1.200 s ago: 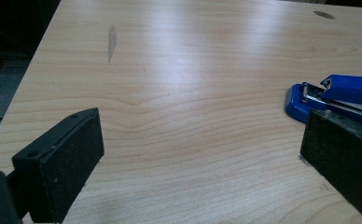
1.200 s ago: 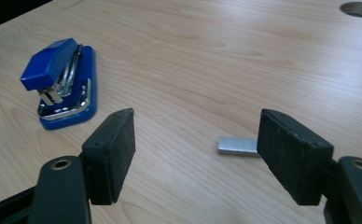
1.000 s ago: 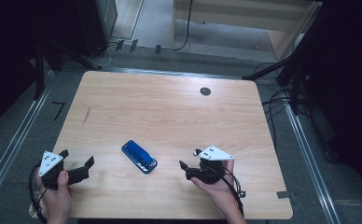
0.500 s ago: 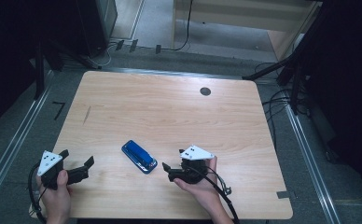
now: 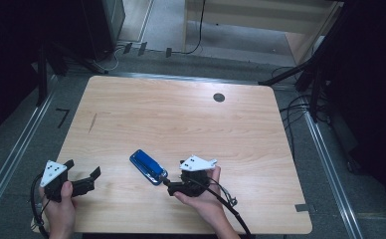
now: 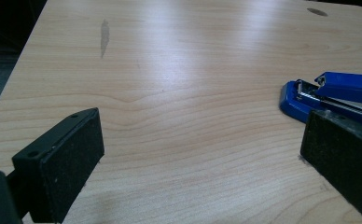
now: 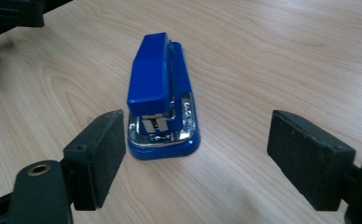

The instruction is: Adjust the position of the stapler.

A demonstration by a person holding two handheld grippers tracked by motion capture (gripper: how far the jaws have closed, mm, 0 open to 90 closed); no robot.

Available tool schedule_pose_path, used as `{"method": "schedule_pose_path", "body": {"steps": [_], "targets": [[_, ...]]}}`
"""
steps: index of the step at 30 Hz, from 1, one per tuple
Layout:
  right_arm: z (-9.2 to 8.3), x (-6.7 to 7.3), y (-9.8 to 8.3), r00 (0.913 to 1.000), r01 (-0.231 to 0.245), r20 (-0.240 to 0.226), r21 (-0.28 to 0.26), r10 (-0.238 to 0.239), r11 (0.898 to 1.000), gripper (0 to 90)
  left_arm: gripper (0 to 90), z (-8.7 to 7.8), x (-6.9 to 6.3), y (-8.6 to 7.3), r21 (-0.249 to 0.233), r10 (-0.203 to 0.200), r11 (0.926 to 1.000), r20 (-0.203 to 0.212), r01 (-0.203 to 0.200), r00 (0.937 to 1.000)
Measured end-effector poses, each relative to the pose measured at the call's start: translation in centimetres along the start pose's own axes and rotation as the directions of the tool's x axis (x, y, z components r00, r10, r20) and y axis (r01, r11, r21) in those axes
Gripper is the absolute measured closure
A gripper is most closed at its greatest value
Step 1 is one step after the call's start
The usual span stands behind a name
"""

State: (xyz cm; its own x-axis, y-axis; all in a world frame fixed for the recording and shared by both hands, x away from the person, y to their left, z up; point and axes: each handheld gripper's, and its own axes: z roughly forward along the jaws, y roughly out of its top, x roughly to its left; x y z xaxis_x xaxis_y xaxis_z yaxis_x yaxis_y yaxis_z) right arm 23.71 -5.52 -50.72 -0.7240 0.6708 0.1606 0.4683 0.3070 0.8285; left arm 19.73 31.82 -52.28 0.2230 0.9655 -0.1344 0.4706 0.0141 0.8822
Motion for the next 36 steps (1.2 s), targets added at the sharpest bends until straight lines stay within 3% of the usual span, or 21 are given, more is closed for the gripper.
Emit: {"method": "schedule_pose_path", "body": {"steps": [9,17,20,36], "targets": [[1.2,1.1,0.2,0.9993,0.016,-0.033,0.009,-0.016,1.0,20.1,0.0,0.1,0.0,0.0,0.008,0.005,1.0,0.007,-0.005,1.0],[2.2,1.8,0.5,0.999,0.034,-0.031,0.024,-0.033,0.999,22.6,0.0,0.1,-0.1,0.0,0.012,0.012,0.9999,0.006,-0.012,0.9999],[3.0,2.2,0.6,0.9983,0.054,-0.026,0.041,-0.053,0.998,25.9,0.0,0.1,-0.1,0.0,0.015,0.013,0.9998,0.006,-0.013,0.9999],[4.7,2.2,0.5,0.9997,0.024,-0.005,0.039,-0.024,0.999,44.3,0.0,0.2,-0.1,0.0,0.016,0.011,0.9998,0.008,-0.011,0.9999]]}}
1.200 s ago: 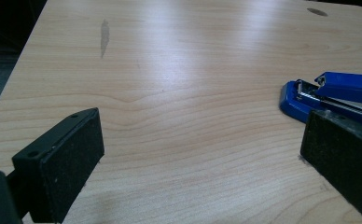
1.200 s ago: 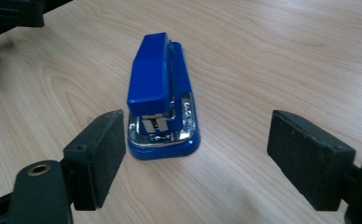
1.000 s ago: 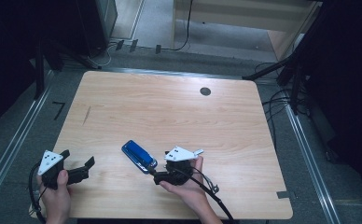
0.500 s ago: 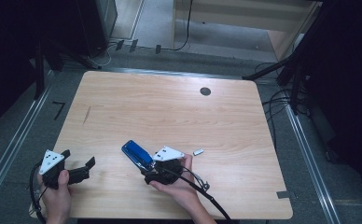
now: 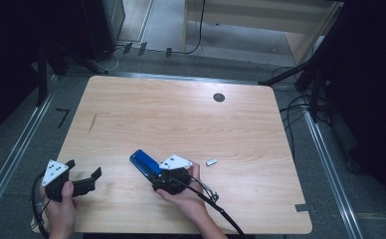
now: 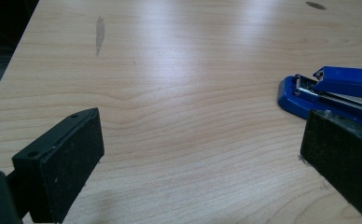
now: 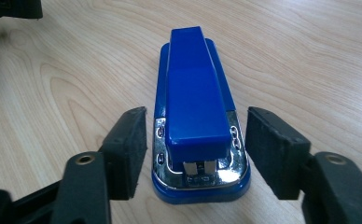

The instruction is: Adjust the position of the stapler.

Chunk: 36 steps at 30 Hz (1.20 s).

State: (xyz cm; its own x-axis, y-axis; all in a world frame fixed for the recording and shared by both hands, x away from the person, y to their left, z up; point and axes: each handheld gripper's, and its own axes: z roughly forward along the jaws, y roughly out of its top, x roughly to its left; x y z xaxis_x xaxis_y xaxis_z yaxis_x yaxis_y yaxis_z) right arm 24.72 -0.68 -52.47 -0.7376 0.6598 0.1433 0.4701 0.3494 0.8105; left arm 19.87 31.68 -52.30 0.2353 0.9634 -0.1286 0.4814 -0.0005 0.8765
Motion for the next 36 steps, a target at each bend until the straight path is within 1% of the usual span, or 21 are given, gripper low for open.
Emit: {"method": "schedule_pose_path", "body": {"steps": [1,5,9,14,15,18,19,23,24,25,28,29,30,31,36], "targets": [[0.3,0.0,0.0,1.0,0.004,-0.002,0.0,-0.004,1.0,46.6,0.0,0.0,0.0,0.0,0.0,0.0,1.0,0.0,0.0,1.0],[0.7,0.2,0.0,1.0,0.001,0.001,0.001,-0.001,1.0,47.4,0.0,0.0,0.0,0.0,0.003,0.0,1.0,0.0,0.0,1.0],[1.1,0.2,0.2,1.0,-0.003,-0.002,-0.006,0.003,1.0,51.2,0.0,0.0,0.0,0.0,0.003,-0.002,1.0,0.0,0.002,1.0],[1.4,0.3,0.3,1.0,0.0,0.007,-0.011,0.0,1.0,51.9,0.0,0.0,0.0,0.0,0.006,-0.003,1.0,0.001,0.003,1.0],[1.4,0.3,0.3,1.0,-0.003,0.007,-0.014,0.003,1.0,53.3,0.0,0.0,0.1,0.0,0.01,-0.001,0.9999,0.003,0.001,1.0],[1.5,0.3,0.4,0.9999,-0.009,0.008,-0.017,0.009,1.0,53.6,0.0,0.0,0.1,0.0,0.011,-0.001,0.9999,0.003,0.001,1.0],[1.7,0.3,0.4,0.9999,-0.007,0.011,-0.019,0.007,1.0,55.5,0.0,0.1,0.0,0.0,0.011,-0.001,0.9999,0.003,0.001,1.0],[2.0,0.5,0.5,0.9999,-0.008,0.01,-0.02,0.008,1.0,57.3,0.0,0.1,0.0,0.0,0.011,0.0,0.9999,0.004,0.0,1.0],[2.1,0.5,0.5,0.9999,-0.003,0.014,-0.019,0.004,1.0,58.9,0.0,0.0,0.0,0.0,0.012,0.0,0.9999,0.004,0.0,1.0],[2.3,0.6,0.5,0.9994,-0.001,0.033,-0.032,0.002,0.999,62.3,0.0,0.0,0.0,0.0,0.012,0.0,0.9999,0.004,0.0,1.0],[2.4,0.6,0.5,0.9992,-0.004,0.039,-0.04,0.005,0.999,64.0,0.0,0.1,0.0,0.0,0.012,0.0,0.9999,0.003,0.0,1.0],[2.5,0.8,0.4,0.9984,0.011,0.056,-0.048,-0.009,0.999,64.2,0.0,0.1,0.0,0.0,0.012,0.0,0.9999,0.002,0.0,1.0],[2.5,0.8,0.4,0.9984,0.011,0.056,-0.048,-0.009,0.999,64.2,0.0,0.1,0.0,0.0,0.012,0.0,0.9999,0.002,0.0,1.0],[2.6,1.1,0.3,0.9968,0.032,0.076,-0.053,-0.028,0.998,64.7,0.0,0.1,0.0,0.0,0.013,0.0,0.9999,0.001,0.0,1.0],[2.7,1.1,0.3,0.996,0.044,0.08,-0.051,-0.04,0.998,65.6,0.0,0.1,0.0,0.0,0.011,0.0,0.9999,-0.001,0.0,1.0]]}}
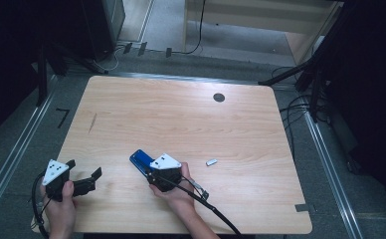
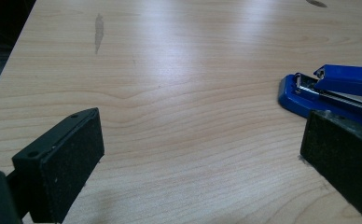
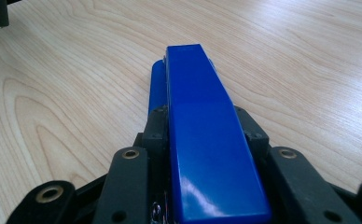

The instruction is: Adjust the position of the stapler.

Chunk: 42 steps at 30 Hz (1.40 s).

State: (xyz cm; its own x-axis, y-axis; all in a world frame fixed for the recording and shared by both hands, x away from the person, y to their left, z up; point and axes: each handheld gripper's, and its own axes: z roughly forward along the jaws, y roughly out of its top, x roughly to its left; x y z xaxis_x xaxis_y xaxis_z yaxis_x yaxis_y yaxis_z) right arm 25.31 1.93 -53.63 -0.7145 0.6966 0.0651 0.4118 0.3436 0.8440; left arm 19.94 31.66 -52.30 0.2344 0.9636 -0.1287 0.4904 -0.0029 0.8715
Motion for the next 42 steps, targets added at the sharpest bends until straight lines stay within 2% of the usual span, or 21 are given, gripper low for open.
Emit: {"method": "schedule_pose_path", "body": {"steps": [10,17,27,42], "targets": [[-0.4,0.1,0.0,0.9987,0.049,-0.017,0.008,-0.049,0.999,67.3,0.0,0.0,0.0,0.0,0.0,0.0,1.0,0.001,0.0,1.0],[-1.4,0.1,-0.3,0.9958,0.082,-0.041,0.003,-0.081,0.997,67.4,0.0,0.0,0.0,0.0,0.002,0.002,1.0,-0.001,-0.002,1.0],[-3.0,-0.5,-0.3,0.9958,0.082,-0.038,-0.017,-0.083,0.996,67.4,0.0,0.0,0.0,0.0,0.004,0.006,1.0,-0.002,-0.006,1.0],[-4.8,-2.5,-1.6,0.9973,0.074,-0.003,-0.017,-0.074,0.997,67.4,0.0,0.0,0.0,0.0,0.003,0.008,1.0,-0.003,-0.008,1.0]]}}
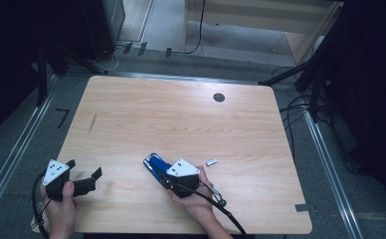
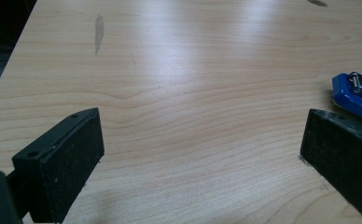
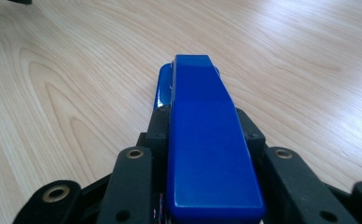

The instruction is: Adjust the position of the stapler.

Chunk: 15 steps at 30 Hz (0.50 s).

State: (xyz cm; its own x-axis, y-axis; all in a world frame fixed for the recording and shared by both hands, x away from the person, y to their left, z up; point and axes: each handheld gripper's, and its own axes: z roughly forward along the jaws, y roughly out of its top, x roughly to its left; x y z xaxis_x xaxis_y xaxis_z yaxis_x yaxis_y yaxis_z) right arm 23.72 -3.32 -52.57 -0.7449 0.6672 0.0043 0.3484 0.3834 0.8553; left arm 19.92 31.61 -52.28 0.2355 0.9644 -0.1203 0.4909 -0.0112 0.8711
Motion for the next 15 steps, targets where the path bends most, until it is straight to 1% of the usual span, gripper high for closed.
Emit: {"method": "schedule_pose_path", "body": {"steps": [3,4,7,9,11,13,15], "targets": [[-0.7,-0.7,-0.5,0.9999,-0.003,0.016,0.002,0.003,1.0,67.4,0.0,0.0,0.0,0.0,-0.001,0.001,1.0,0.0,-0.001,1.0],[-0.7,-0.7,-0.5,0.9999,-0.003,0.016,0.002,0.003,1.0,67.4,0.0,0.0,0.0,0.0,-0.001,0.001,1.0,0.0,-0.001,1.0],[-1.4,-1.4,-1.1,0.9994,-0.017,0.029,0.003,0.017,1.0,67.3,0.0,0.0,0.0,0.0,-0.002,0.0,1.0,0.0,0.0,1.0],[-1.5,-1.6,-1.3,0.9994,-0.015,0.031,0.005,0.015,1.0,67.3,0.0,0.0,0.0,0.0,-0.002,0.0,1.0,0.0,0.0,1.0],[-2.0,-2.1,-1.8,0.9991,-0.023,0.037,0.007,0.023,1.0,67.4,0.0,0.0,-0.1,0.0,-0.002,0.001,1.0,0.0,-0.001,1.0],[-2.3,-2.3,-2.1,0.9988,-0.03,0.039,0.01,0.03,1.0,67.4,0.0,0.0,-0.1,0.0,-0.004,0.003,1.0,0.0,-0.003,1.0],[-2.6,-2.5,-2.2,0.9989,-0.026,0.04,0.009,0.026,1.0,67.3,0.0,0.0,-0.1,0.0,-0.003,0.002,1.0,-0.001,-0.002,1.0]]}}
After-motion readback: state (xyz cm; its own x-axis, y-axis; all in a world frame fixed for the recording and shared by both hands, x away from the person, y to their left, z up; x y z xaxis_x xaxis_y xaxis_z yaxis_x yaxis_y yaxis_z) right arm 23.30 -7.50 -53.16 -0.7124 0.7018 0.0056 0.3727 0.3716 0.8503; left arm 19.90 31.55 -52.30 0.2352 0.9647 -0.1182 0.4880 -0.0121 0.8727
